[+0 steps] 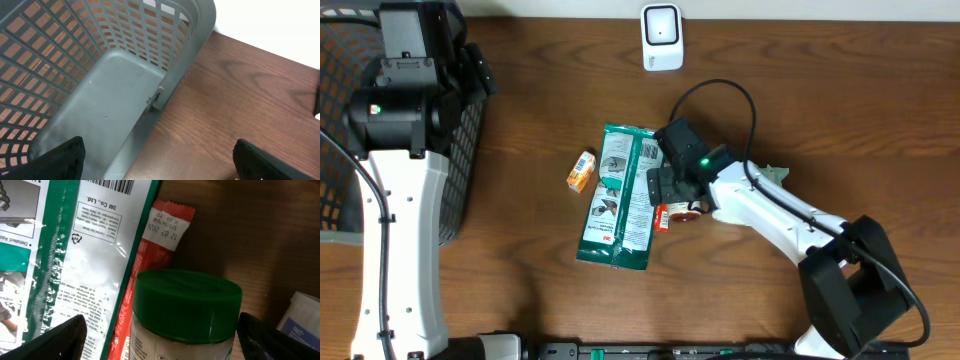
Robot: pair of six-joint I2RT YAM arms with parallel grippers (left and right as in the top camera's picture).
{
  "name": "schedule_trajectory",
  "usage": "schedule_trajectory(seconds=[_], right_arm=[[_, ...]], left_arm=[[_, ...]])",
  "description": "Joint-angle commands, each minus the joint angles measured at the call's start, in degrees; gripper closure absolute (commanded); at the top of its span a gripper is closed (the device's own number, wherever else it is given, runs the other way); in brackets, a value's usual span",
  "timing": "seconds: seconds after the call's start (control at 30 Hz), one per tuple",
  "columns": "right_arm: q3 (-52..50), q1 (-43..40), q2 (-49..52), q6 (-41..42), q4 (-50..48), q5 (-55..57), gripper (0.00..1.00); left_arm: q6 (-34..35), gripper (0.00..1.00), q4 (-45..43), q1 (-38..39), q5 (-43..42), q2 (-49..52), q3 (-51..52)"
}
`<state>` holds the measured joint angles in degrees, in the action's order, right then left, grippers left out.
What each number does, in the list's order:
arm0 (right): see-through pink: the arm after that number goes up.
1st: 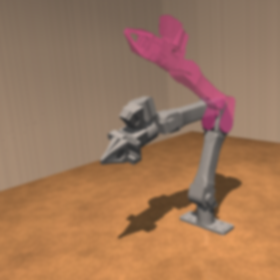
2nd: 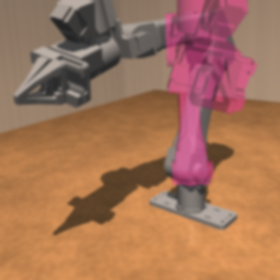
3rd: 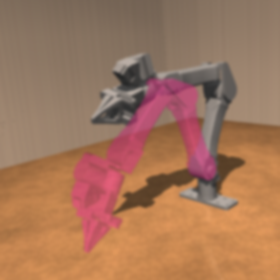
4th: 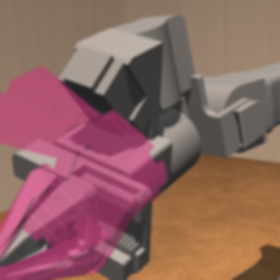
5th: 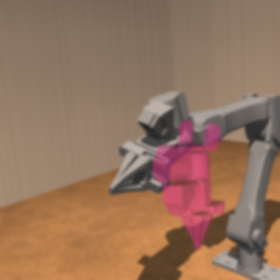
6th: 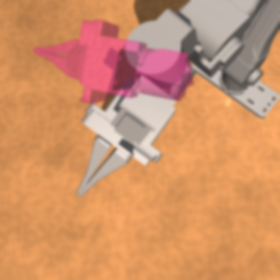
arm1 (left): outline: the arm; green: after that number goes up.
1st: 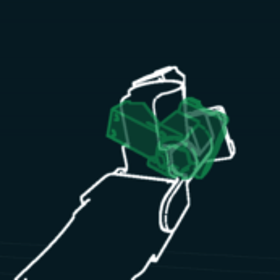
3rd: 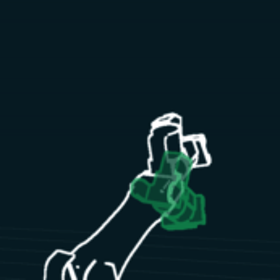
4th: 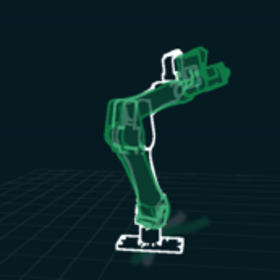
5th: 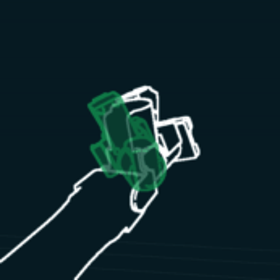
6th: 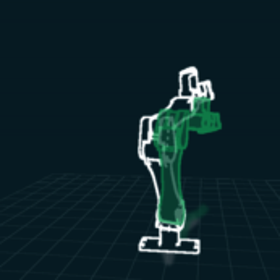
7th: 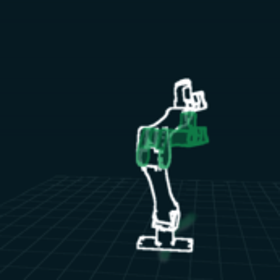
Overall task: Scan the item barcode
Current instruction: 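Lower the right gripper onto the jar lid and close on it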
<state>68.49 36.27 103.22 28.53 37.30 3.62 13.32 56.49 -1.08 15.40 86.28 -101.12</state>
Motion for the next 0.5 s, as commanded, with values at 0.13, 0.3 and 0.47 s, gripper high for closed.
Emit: schedule_trajectory(seconds=[0.13, 0.3, 0.47], right_arm=[[-1.16, 2.08, -0.22, 1.44, -0.68, 7.1, 0.07], [-1.16, 2.01, 0.76, 1.46, -0.96, 8.11, 0.07], [-1.16, 2.34, 1.53, 1.55, -1.84, 7.93, 0.08]], left_arm=[[0.11, 0.1, -0.04, -0.24, 0.94, 0.09, -0.37], [0.11, 0.1, -0.04, -0.24, 0.96, 0.09, -0.37], [0.09, 0.1, -0.04, -0.24, 0.94, 0.09, -0.37]])
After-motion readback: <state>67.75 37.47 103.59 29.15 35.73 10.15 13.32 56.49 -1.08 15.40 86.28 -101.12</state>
